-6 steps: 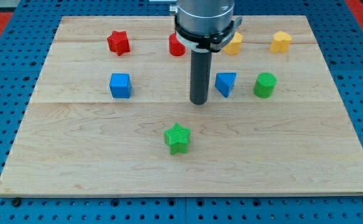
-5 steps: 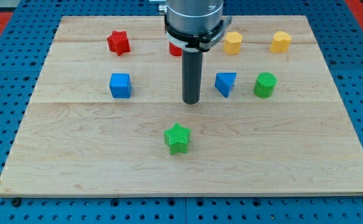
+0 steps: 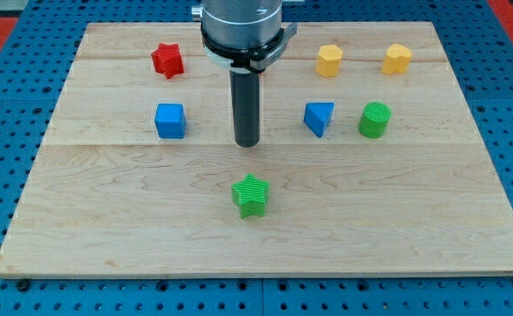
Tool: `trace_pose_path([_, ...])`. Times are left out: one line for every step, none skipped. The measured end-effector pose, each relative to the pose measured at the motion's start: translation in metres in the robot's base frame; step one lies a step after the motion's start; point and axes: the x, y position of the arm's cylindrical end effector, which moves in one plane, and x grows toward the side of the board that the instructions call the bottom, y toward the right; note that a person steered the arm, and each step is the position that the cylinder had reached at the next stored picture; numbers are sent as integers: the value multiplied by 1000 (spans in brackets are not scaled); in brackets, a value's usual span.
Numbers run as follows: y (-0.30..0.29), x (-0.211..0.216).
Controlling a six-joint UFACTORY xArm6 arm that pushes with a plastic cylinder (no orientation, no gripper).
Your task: Push the yellow hexagon slightly down
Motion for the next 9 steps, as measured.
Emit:
trace_pose_path([14, -26])
trace_pose_path([52, -79])
trace_pose_path([98, -87])
trace_pose_path([144, -110])
trace_pose_path([170, -140])
trace_pose_path([158, -166])
trace_pose_path([155, -181])
trace_pose_path([130, -186])
trace_pose_path([108, -164])
